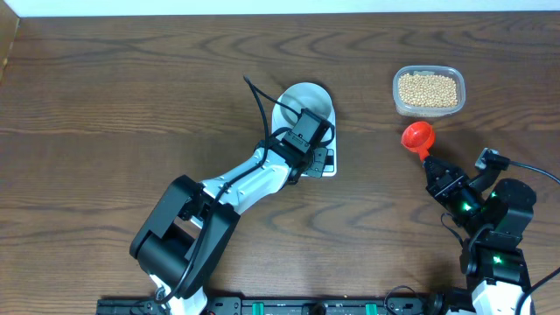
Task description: Scoop item into bowl and weigh 50g on scale
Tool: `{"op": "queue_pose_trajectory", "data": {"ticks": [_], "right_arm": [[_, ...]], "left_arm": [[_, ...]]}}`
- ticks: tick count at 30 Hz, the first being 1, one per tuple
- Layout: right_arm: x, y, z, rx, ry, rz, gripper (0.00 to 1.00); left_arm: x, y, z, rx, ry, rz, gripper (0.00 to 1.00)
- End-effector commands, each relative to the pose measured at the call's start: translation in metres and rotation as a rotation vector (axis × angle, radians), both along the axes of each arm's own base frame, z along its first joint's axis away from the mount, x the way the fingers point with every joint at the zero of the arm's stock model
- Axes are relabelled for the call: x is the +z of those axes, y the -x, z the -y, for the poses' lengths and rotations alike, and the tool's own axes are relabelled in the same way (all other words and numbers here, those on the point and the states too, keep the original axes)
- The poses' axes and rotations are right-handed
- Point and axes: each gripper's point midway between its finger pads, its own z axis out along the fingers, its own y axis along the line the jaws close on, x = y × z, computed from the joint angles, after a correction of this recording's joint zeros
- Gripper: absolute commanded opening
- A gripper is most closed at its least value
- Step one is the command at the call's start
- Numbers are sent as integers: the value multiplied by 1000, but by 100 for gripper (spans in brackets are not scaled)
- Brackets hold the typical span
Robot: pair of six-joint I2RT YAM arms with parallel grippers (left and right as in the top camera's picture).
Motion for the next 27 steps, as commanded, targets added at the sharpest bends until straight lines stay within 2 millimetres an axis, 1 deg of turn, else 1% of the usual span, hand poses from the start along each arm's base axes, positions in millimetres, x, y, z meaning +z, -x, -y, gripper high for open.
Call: {"op": "queue_pose_trajectory", "data": {"ticks": [1, 5, 6, 8, 14, 16, 17, 18, 20, 21, 22, 23, 25, 26, 27], "right_arm": [[9, -2, -2, 17, 14, 26, 1], [9, -2, -2, 17, 14, 26, 1], [9, -2, -2, 17, 14, 26, 1], [9, -2, -2, 17, 15, 26, 1], [9, -3, -1, 13, 17, 26, 1], [9, -3, -1, 12, 17, 26, 1], [9, -3, -1, 10, 19, 26, 1], [9, -3, 0, 5, 20, 25, 1], [9, -3, 2, -6, 26, 24, 1], [8, -4, 4, -14, 29, 23, 1], [8, -4, 4, -16, 31, 23, 1], [8, -4, 5, -23, 34, 22, 1], [8, -5, 6, -28, 36, 22, 1], [8, -5, 6, -29, 37, 22, 1], [8, -5, 7, -31, 38, 22, 1]], "left_arm": [[-20, 5, -5, -13, -33, -38, 7], [-15, 6, -7, -12, -32, -39, 7], [-10, 9, -9, -12, -37, -45, 7], [7, 15, -13, -12, -36, -43, 7], [55, 19, -15, -15, 13, 19, 7], [75, 21, -17, -14, 35, 52, 7], [92, 18, -21, -1, 57, 85, 7], [101, 16, -25, 11, 70, 106, 7], [123, 8, -40, 52, 99, 152, 7], [136, 0, -54, 93, 116, 183, 7], [141, -3, -61, 112, 121, 195, 7], [152, -12, -83, 170, 129, 221, 7], [160, -21, -112, 248, 126, 237, 8], [161, -25, -129, 291, 120, 240, 7], [162, -28, -142, 319, 111, 240, 7]]}}
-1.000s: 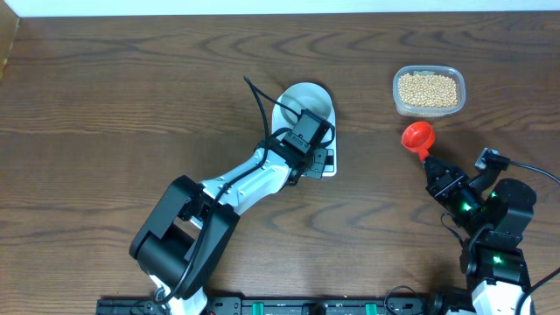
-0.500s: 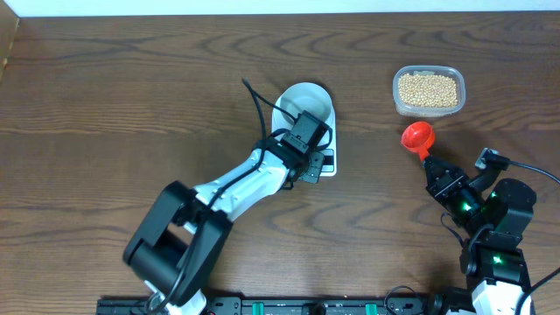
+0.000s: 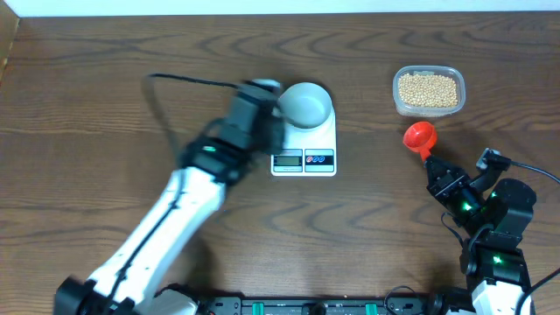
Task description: Scoop item into bowl and weigh 50g on scale
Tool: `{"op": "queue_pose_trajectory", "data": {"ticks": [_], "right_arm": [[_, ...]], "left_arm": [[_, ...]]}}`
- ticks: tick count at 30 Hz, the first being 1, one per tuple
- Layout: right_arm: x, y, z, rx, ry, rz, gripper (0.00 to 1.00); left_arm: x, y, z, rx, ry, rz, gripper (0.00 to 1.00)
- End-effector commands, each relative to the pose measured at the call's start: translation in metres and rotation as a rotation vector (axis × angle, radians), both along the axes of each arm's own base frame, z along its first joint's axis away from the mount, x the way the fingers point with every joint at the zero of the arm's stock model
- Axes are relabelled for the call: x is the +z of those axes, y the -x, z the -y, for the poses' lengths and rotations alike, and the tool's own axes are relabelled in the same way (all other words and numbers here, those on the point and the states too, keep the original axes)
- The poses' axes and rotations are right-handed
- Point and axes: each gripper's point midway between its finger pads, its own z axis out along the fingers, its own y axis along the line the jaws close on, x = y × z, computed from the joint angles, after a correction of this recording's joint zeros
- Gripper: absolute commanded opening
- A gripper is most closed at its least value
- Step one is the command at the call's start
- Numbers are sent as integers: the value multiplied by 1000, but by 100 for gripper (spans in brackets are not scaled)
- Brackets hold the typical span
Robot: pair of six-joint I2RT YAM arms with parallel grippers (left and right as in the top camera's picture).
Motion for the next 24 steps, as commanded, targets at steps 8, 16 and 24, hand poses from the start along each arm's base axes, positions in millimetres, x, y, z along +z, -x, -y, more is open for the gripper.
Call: {"op": "queue_pose_trajectory", "data": {"ticks": [8, 16, 24], "right_arm": [[5, -3, 5, -14, 47, 13, 1], [-3, 2, 2, -72, -111, -77, 1], [2, -7, 28, -241, -122, -55, 1]], "left_arm": [[-5, -31, -162, 403, -37, -16, 7], [-12, -30, -201, 510, -68, -30, 8], [-7, -30, -227, 610, -177, 3, 8]]}}
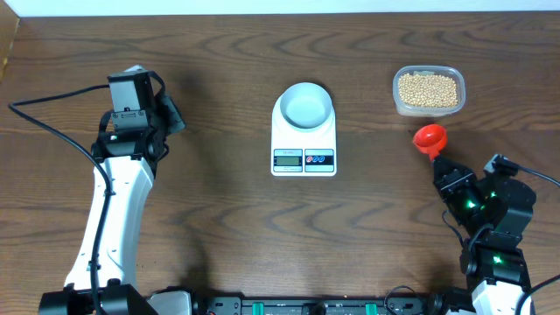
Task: Scoop item into bowl and weigh 50g on scale
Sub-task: 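Retract the left arm away from the scale, then move the left gripper back over the scale buttons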
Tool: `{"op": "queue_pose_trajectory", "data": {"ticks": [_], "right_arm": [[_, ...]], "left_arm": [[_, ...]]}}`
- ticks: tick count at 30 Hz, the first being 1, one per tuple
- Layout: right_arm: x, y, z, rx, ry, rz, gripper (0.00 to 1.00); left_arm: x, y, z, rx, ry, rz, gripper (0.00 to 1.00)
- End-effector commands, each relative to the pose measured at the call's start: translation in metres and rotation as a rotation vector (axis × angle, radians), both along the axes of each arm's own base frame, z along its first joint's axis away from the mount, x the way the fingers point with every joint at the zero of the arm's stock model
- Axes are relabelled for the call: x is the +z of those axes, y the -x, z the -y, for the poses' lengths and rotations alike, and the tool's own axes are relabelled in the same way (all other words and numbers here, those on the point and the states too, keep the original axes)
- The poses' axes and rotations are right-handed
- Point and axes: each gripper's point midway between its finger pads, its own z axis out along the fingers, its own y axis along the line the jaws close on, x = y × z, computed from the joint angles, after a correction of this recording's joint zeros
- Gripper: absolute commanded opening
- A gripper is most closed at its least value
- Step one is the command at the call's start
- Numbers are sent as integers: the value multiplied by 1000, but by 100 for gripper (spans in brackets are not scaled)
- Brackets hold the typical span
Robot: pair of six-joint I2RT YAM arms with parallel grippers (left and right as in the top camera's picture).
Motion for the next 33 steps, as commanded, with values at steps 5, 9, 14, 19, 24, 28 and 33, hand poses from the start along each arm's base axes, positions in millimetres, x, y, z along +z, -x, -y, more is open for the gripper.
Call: {"op": "queue_pose_trajectory", "data": {"ticks": [5, 9, 14, 19, 24, 28, 33], "right_arm": [[7, -5, 18, -121, -4, 2, 1], [3, -5, 24, -155, 13, -10, 1], [-13, -7, 33, -195, 28, -70, 1], [-30, -11, 34, -196, 24, -121, 1], [-22, -30, 42, -215, 48, -52, 1], [-3, -48, 45, -214, 56, 57, 1], [8, -56, 44, -205, 58, 116, 1]], "left_arm": [[-6, 2, 8, -77, -30, -34, 8], [-25, 19, 50, -287, 4, -146, 8], [-59, 46, 97, -561, -68, -329, 8], [-86, 40, 127, -663, -30, -369, 7], [-87, 26, 136, -666, 3, -320, 7], [-87, 27, 137, -643, 24, -324, 7], [-92, 38, 135, -642, 31, -375, 8]]}}
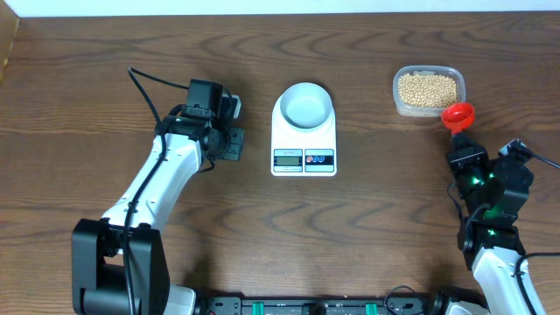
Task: Scoop item into bowl and weigh 50g on scale
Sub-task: 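Move the left gripper back over the scale buttons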
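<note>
A white scale [304, 144] stands mid-table with a pale empty bowl [304, 105] on its platform. At the back right is a clear tub of soybeans [428, 90]. My right gripper [461, 137] is shut on the handle of a red scoop [457, 114], whose cup sits just off the tub's near right corner. My left gripper [230, 140] hovers just left of the scale with nothing seen in it. From above I cannot make out how its jaws stand.
A brown wooden table [367, 227] carries everything. The left arm's black cable [144, 92] loops over the table behind that arm. The white wall edge runs along the back.
My left arm has swung from the far left of the table back to just beside the scale. My right gripper carried the scoop farther back and right, up to the tub's corner.
At first my left gripper was over the scale's front panel while the right held the scoop below the tub. Then the left arm was off the scale, then far left. Now it is beside the scale, and the scoop sits at the tub's corner.
</note>
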Tool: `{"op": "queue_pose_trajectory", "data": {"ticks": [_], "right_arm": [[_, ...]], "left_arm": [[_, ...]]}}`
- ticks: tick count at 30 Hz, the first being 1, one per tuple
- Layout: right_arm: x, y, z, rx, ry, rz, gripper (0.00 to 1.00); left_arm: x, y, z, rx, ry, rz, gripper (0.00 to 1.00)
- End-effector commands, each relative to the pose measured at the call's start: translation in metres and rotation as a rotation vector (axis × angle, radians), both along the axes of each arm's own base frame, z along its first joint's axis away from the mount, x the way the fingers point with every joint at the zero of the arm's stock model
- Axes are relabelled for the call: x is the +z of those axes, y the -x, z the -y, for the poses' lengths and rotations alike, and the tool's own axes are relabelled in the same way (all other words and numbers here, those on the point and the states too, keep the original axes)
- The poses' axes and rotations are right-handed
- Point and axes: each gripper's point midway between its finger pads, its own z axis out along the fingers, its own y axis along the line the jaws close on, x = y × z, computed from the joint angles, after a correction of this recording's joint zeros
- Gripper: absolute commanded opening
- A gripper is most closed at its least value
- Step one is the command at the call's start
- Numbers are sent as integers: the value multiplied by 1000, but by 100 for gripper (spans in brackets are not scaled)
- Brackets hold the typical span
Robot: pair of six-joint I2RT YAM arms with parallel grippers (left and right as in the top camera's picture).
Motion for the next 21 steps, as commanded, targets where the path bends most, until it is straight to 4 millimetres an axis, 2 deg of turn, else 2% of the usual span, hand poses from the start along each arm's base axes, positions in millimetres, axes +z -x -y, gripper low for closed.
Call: {"op": "queue_pose_trajectory", "data": {"ticks": [1, 2, 3, 4, 6, 7, 8, 10, 12, 15, 18, 21], "right_arm": [[9, -5, 0, 3, 10, 28, 1], [11, -5, 0, 3, 11, 33, 1], [12, -6, 0, 4, 18, 39, 1], [14, -6, 0, 10, 35, 46, 1], [16, -7, 0, 13, 43, 54, 1], [16, -7, 0, 16, 43, 57, 1], [17, -7, -1, 21, 42, 59, 1], [18, -7, -7, 52, 32, 65, 1], [19, -7, -21, 133, 6, 72, 1], [20, -5, -33, 205, 0, 79, 1], [21, -4, -37, 226, -7, 81, 1], [21, -3, -43, 261, -19, 84, 1]], "left_arm": [[2, 7, 2, 2, 12, -32, 7], [1, 9, 1, 2, 10, -42, 8], [0, 11, 1, 2, 9, -48, 12], [0, 11, 1, 2, 9, -48, 23], [2, 10, 3, -2, 20, -41, 23], [4, 9, 8, -12, 48, -36, 15], [7, 7, 16, -28, 90, -28, 7], [18, 2, 41, -85, 222, 5, 7], [29, -4, 70, -120, 306, 43, 7], [28, 5, 91, -179, 296, 40, 8], [27, 17, 113, -240, 281, 32, 8], [22, 26, 129, -291, 183, 58, 7]]}}
